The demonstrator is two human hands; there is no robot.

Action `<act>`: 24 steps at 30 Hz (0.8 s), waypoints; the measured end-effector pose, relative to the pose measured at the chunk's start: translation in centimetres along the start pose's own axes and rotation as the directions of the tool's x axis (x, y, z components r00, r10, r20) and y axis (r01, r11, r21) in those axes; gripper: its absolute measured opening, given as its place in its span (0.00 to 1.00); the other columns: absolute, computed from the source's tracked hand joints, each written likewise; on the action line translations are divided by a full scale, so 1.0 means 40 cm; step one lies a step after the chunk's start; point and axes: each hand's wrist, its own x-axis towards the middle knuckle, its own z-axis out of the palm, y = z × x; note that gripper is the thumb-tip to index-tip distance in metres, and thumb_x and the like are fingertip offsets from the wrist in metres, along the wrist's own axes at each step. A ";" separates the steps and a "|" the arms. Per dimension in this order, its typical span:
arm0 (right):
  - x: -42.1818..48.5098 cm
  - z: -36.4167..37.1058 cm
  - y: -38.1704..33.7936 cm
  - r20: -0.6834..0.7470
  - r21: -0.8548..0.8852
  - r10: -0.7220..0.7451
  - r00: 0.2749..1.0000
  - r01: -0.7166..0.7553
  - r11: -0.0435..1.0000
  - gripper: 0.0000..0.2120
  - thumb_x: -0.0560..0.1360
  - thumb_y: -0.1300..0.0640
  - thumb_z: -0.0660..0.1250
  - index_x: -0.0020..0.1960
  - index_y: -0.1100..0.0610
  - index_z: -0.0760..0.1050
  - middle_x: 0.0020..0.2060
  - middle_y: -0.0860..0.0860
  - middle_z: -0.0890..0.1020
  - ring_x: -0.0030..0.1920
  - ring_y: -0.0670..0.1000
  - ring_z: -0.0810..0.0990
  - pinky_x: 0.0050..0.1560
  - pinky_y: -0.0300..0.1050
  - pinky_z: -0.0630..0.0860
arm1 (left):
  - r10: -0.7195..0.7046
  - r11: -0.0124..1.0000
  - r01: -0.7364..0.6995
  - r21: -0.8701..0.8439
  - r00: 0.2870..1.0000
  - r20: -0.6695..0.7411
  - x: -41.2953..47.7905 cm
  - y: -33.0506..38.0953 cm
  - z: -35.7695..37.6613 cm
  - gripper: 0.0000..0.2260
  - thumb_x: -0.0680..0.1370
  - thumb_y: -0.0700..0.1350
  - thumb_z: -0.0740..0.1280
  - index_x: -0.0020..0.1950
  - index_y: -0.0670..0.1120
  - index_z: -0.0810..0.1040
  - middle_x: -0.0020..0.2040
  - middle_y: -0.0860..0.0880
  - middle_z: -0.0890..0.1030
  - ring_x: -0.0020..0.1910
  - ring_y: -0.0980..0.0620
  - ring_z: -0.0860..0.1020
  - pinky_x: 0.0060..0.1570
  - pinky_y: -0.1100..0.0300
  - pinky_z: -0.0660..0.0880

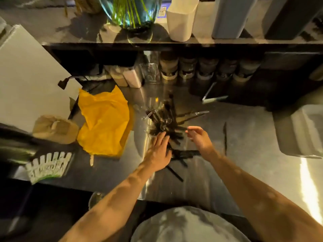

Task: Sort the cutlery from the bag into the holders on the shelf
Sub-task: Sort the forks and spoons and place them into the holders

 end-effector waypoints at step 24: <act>-0.055 0.060 0.288 0.179 -0.950 -0.062 0.982 0.189 0.249 0.18 0.83 0.53 0.63 0.71 0.53 0.69 0.62 0.53 0.73 0.61 0.54 0.70 0.67 0.50 0.69 | -0.284 0.871 0.287 -0.400 0.957 0.068 -0.122 -0.111 0.154 0.23 0.76 0.38 0.72 0.70 0.45 0.71 0.68 0.47 0.68 0.67 0.47 0.71 0.71 0.56 0.69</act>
